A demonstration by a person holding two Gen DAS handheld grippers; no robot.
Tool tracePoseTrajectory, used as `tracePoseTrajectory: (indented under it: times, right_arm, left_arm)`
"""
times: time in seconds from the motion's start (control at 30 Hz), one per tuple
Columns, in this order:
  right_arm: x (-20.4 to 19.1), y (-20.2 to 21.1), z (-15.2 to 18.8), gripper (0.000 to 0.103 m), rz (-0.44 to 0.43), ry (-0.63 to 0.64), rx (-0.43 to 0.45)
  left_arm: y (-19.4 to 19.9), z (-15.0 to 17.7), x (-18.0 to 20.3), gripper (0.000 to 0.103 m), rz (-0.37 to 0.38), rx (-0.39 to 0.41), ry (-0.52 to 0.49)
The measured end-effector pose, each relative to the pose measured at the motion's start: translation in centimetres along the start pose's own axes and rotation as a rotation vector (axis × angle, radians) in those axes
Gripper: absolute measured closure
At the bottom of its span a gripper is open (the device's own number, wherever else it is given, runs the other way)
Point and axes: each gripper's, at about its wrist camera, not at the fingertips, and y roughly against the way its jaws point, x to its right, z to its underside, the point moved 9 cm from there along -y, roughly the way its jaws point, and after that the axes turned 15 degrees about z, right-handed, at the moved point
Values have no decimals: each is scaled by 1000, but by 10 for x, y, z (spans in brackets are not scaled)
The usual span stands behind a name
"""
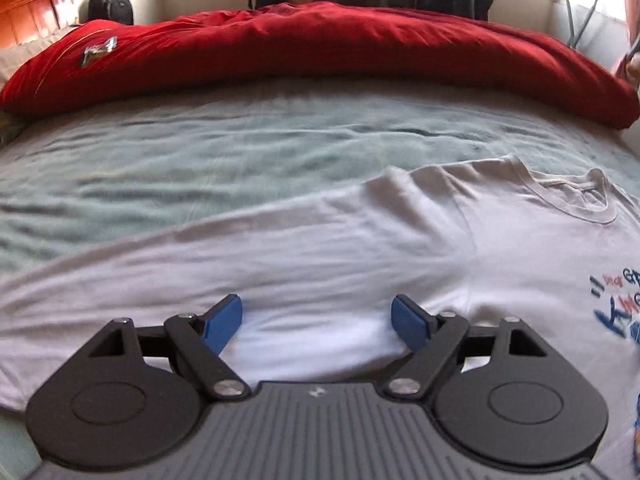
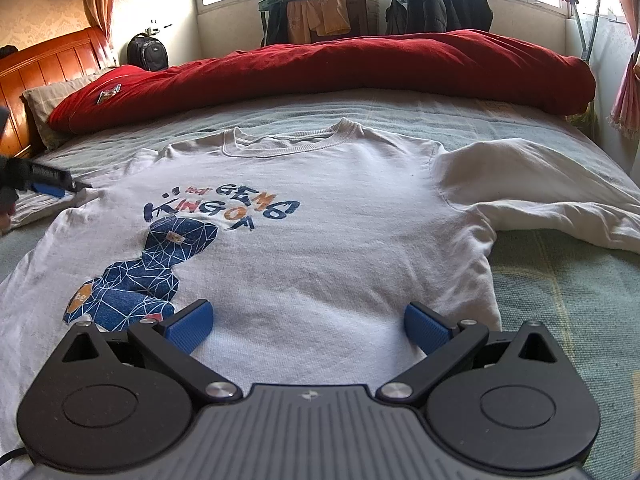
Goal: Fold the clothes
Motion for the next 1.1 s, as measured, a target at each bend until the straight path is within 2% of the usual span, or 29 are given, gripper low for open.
tracePoseTrajectory:
  times: [0.13,0.2,0.3,0.37,0.47,0.57,0.7,0.77,0.9,1.0,1.1]
  right_arm:
    - [0,0,0,0,2,1,1]
    - [0,0,0,0,2,1,0]
    - [-1,0,0,0,3,1,0]
    - [-1,0,0,0,3,1,0]
    - [-1,0,0,0,1,0,0]
    - [0,0,0,0,-1,-2,0]
    - [-1,-1,0,0,2,1,0]
    - [-1,-1,0,0,1,1,0]
    - [0,0,0,0,0,0,1]
    - [0,0,0,0,-1,-1,1]
    - [0,0,0,0,1,1,2]
  left_arm:
    - [18,9,-17,14,-15,-4,60]
    - [20,-8,-19,18,-51,-15,80]
    - [11,-41,6,16,33,26,62]
    - [-5,-57,24,16,60,17,61]
    - [-38,-61,29,17,13,-46,84]
    - [-66,-62,22,17,-9,-61,112]
    - [-92,-71,1,9,-88,-24,114]
    - [-99,-78,-6,8,-111,-7,136]
    - [-88,-90,-6,13,-116,1,164]
    - [-58,-93,4,12,-64,17,135]
    - [-34,-83,14,11,-11,-1,106]
